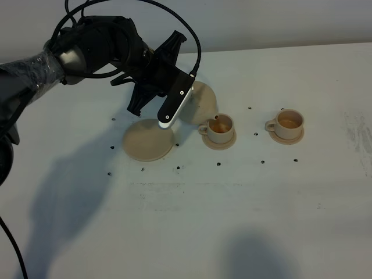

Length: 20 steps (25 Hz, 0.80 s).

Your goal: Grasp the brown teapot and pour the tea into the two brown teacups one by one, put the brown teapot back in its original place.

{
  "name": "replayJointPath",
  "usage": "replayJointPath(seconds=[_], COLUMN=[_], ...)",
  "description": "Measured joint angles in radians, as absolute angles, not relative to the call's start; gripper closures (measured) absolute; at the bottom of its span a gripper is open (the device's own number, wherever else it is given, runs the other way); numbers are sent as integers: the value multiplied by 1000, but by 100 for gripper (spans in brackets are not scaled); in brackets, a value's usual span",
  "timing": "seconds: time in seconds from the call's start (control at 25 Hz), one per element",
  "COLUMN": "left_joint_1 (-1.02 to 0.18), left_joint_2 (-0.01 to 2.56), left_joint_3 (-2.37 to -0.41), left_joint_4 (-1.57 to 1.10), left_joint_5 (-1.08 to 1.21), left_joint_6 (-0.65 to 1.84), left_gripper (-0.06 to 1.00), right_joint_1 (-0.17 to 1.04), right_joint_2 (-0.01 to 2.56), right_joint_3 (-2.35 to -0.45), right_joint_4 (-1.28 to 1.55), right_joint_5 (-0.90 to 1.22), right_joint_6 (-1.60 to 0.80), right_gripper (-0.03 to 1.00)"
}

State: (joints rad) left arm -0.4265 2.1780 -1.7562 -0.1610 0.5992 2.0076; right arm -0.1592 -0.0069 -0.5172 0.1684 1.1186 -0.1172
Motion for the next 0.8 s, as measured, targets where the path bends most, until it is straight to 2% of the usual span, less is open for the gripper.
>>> replayJointPath(seconds=[0.8], left_joint_1=[-427], left_joint_2=[2178], left_joint_3=[-1756], left_joint_4=[-118], left_joint_5=[581], left_joint_6=[2009], left_gripper=[83], right_joint_1=[-159], right_joint_2=[-7], right_joint_3=[-517], right_joint_4=[168], right_joint_5=[1119], right_joint_6=[-118], right_gripper=[74])
